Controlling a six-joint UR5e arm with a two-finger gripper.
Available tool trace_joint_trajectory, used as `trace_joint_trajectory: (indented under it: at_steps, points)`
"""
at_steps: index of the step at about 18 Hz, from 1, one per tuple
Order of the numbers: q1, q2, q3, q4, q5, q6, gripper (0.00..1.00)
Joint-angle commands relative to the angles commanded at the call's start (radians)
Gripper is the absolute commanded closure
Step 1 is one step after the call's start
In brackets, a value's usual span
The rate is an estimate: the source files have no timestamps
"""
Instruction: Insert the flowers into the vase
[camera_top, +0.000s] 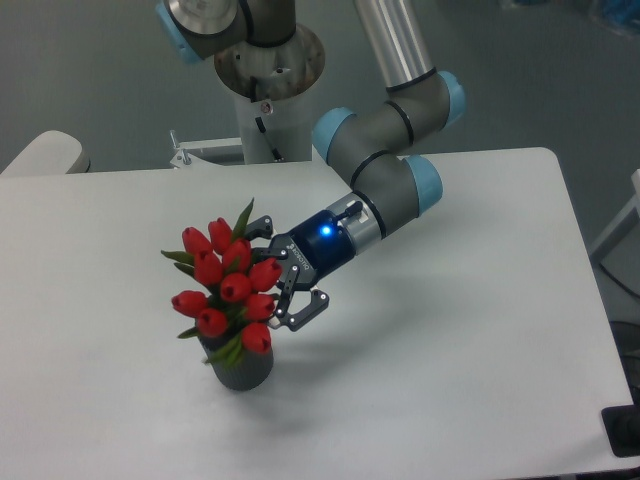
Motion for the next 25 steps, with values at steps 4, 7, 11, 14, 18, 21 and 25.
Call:
trace_joint_trajectory:
  at_steps: [4,7,11,14,18,21,25]
  points:
    - [0.018,-0.002,-0.006,0.0,0.006,0.025,0.0]
    - [0.018,0.0,-0.008,0.0,0.008,0.029,0.0]
    - [0.018,0.006,-0.009,0.003,0.011,0.029,0.0]
    - [0.025,0.009,-0.024,0.006,0.012,0.034,0.0]
    - [0.031,0.026,-0.052,0.005,0.012,0.115,0.0]
    - [0.029,0.046,-0.063,0.005,0.037,0.117,0.0]
    - [0.029,0.049,-0.058,0.005,0.041,0.117,0.0]
